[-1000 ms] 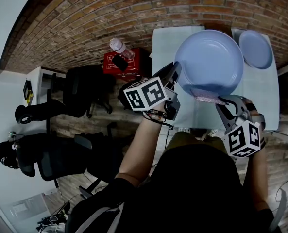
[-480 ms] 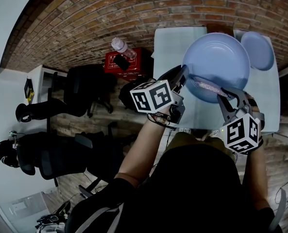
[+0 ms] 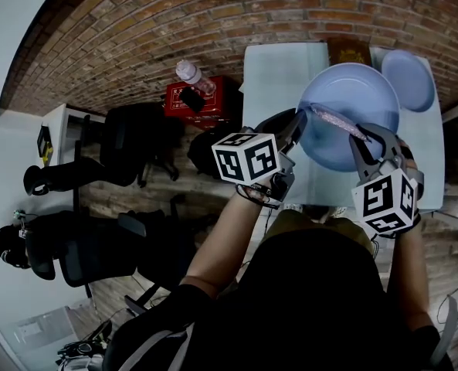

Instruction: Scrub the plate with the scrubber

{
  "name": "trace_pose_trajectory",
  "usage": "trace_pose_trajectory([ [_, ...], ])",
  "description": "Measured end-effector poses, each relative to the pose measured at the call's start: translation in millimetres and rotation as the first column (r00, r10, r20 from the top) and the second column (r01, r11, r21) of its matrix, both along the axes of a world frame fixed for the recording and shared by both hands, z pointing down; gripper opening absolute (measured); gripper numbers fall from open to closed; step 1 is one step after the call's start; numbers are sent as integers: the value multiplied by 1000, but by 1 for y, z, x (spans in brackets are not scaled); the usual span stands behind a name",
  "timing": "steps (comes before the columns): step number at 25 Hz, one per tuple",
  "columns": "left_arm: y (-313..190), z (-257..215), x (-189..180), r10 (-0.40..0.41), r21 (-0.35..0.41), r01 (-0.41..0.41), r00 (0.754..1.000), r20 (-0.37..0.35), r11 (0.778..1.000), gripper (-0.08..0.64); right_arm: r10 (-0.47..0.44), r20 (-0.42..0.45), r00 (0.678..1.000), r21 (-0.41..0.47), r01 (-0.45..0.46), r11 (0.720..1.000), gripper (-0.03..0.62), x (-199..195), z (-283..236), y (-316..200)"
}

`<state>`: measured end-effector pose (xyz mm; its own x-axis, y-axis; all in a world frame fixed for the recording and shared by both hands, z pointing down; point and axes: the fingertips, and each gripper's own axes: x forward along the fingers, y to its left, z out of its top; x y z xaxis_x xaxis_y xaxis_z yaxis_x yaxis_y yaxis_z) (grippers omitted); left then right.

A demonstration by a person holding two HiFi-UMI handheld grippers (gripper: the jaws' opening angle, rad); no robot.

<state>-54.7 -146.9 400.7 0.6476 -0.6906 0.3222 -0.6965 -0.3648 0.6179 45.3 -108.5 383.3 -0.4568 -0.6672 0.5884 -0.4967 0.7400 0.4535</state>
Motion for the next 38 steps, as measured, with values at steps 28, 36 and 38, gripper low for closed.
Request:
trace_pose_trajectory([
  [28, -15, 0, -36, -114, -44, 109, 986, -122, 993, 71, 152, -73, 986, 11, -151, 988, 87, 52, 14, -36],
  [36, -22, -5, -45, -142, -36, 139, 981, -133, 990, 72, 66, -83, 994, -23, -69, 997, 87, 29, 24, -13],
  [38, -24, -5, -47, -146, -36, 143, 980, -135, 989, 72, 43, -83, 996, -30, -46, 998, 87, 22, 26, -8],
])
